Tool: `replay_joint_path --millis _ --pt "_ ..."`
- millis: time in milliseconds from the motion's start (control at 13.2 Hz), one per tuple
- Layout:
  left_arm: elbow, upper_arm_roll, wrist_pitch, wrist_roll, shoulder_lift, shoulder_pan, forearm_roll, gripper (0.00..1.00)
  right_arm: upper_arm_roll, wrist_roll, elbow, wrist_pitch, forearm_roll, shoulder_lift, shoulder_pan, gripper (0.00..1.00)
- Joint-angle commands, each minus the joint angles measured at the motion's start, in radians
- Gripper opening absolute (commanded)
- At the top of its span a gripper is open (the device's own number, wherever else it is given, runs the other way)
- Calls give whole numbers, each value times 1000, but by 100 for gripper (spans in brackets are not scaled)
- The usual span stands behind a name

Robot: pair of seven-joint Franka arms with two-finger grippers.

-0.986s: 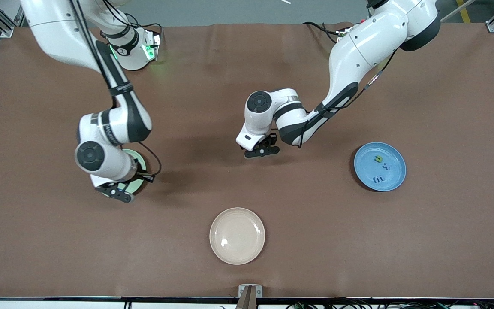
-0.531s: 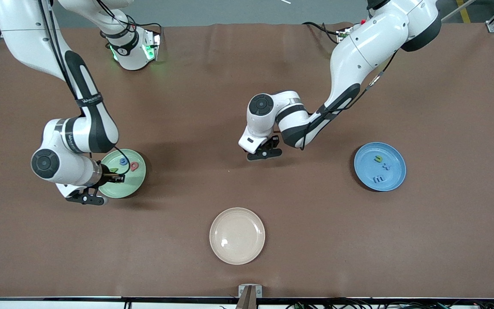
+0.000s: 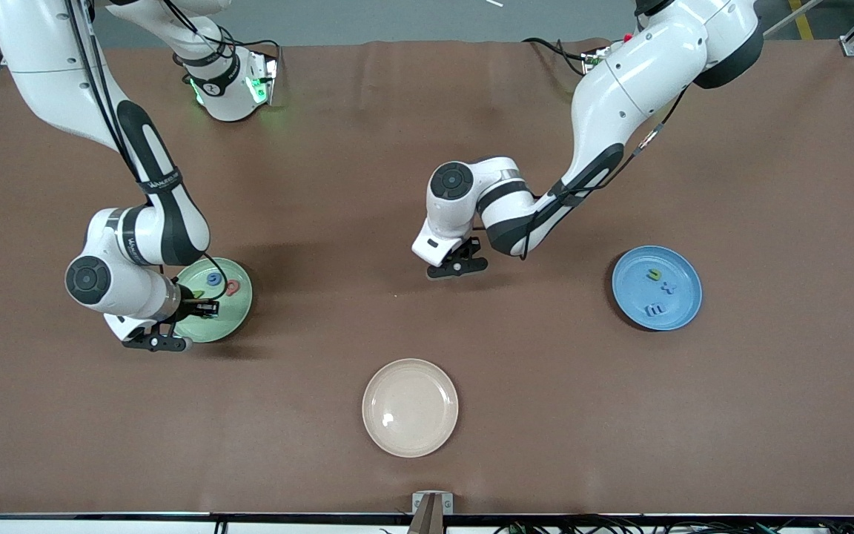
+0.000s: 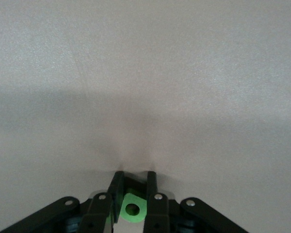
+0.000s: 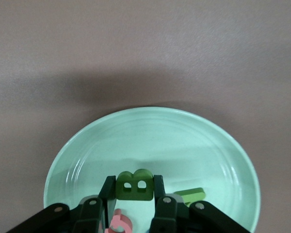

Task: Sort upper and lower case letters into plates
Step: 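Carry the B to the green plate while the left gripper grasps the green letter, then release the B on the green plate while the left gripper lifts the letter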

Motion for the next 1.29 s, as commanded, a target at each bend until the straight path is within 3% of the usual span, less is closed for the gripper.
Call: replay_joint_path --millis 0,227,379,531,606,682,758,834,986,1213 --pt "6 11 9 -3 5 -9 -11 15 9 -20 -45 40 21 -12 -8 3" --pt "8 9 7 3 -1 0 -32 17 9 -22 -68 77 21 -11 -6 3" --pt "12 9 7 10 0 -1 -32 43 9 -22 -71 86 21 -3 -6 3" --pt "20 9 7 11 -1 -3 -32 48 9 -22 -73 86 21 5 -6 9" --pt "21 9 7 14 -1 -5 -32 51 9 -22 -73 86 21 6 -8 17" --pt "34 8 7 13 -1 -8 -32 51 9 -20 -73 83 21 6 -6 34" --pt "35 5 4 13 -1 -9 -34 52 9 -20 -71 81 21 6 -6 74" --pt "34 3 1 14 -1 -14 -34 53 9 -19 -70 75 21 6 -6 100" --pt "28 1 0 17 -1 -24 -34 53 9 -19 -62 60 21 0 -5 100" --pt "15 1 -2 20 0 -44 -32 53 8 -23 49 -132 12 -15 -6 100"
